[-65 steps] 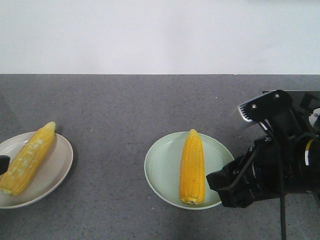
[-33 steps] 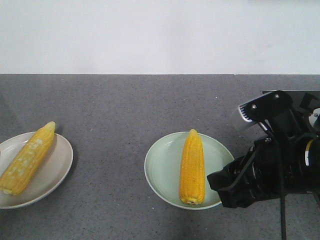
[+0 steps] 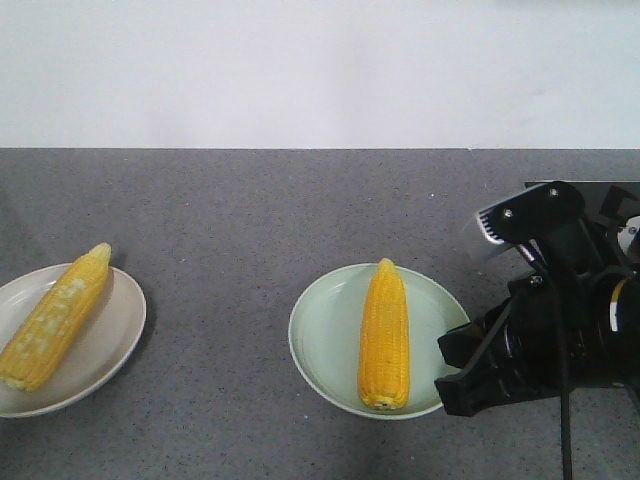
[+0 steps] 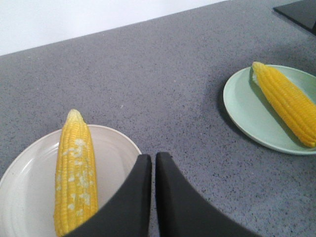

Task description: Distribute corn equally

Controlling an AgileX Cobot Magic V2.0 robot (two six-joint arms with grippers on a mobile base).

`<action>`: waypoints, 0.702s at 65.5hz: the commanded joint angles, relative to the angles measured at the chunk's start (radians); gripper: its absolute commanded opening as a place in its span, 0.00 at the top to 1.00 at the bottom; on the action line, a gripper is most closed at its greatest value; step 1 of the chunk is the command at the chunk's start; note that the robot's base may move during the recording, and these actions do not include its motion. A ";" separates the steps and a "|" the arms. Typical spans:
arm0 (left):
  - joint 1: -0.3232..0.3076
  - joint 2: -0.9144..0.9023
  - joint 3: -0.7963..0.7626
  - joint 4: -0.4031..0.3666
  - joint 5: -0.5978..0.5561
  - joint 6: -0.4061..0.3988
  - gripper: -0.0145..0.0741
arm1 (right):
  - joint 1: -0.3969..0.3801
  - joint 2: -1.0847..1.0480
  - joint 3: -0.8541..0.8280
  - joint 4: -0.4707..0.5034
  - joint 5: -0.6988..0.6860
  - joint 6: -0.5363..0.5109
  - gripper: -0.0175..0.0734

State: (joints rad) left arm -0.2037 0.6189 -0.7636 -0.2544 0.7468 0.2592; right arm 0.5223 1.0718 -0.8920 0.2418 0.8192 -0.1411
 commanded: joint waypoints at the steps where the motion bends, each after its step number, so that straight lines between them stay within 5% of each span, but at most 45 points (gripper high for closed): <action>1: -0.005 0.004 -0.023 -0.017 -0.083 -0.013 0.85 | 0.003 -0.019 -0.025 0.009 -0.045 -0.007 0.82; 39: -0.005 0.004 -0.019 -0.016 -0.076 -0.013 0.85 | 0.003 -0.019 -0.025 0.009 -0.043 -0.007 0.82; 46: -0.004 -0.028 -0.009 0.075 -0.064 -0.015 0.85 | 0.003 -0.019 -0.025 0.009 -0.042 -0.007 0.82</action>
State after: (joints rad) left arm -0.2037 0.6140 -0.7561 -0.2362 0.7389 0.2592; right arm 0.5223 1.0718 -0.8920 0.2418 0.8201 -0.1411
